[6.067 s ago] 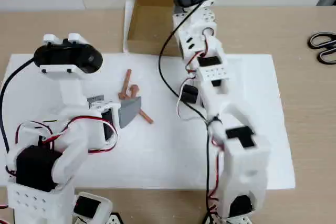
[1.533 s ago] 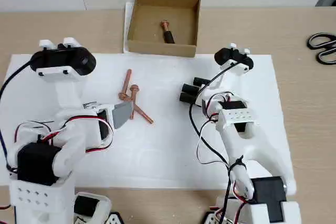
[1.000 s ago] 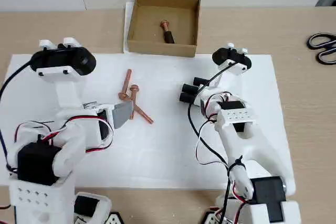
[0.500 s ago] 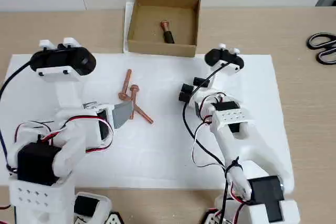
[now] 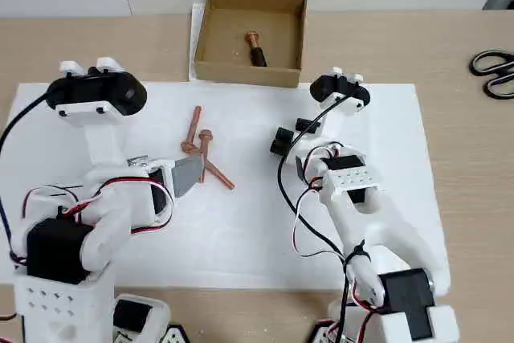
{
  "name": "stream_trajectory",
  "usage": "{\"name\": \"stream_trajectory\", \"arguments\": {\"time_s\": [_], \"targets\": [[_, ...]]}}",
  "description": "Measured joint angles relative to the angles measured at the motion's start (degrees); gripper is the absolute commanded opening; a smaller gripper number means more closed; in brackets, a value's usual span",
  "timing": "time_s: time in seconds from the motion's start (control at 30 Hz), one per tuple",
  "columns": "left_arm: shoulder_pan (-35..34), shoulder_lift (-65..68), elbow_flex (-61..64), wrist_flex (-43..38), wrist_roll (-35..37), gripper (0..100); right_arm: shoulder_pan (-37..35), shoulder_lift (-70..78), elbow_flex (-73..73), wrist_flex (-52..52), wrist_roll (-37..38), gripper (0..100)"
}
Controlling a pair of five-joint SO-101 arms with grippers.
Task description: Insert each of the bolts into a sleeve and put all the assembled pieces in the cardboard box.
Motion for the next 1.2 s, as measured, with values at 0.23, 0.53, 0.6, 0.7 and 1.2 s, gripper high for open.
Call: {"name": "stream_trajectory", "arguments": {"time_s": [0.23,0.53,0.6,0.7,1.2], "targets": [[0.00,0.00,0.00,0.00,0.00,27,0.00,0.00,-0.09,0.62,0.00,8.4],[0.00,0.00,0.00,0.00,0.00,27,2.46,0.09,-6.07,12.40,0.00,8.4],[0.00,0.00,0.00,0.00,0.00,27,4.13,0.09,-6.86,13.63,0.00,8.4],[0.00,0.00,0.00,0.00,0.00,27,5.98,-0.09,-7.82,15.56,1.93,8.4],[0.00,0.00,0.00,0.00,0.00,27,5.71,-17.14,-8.00,19.25,4.13,8.3]]}}
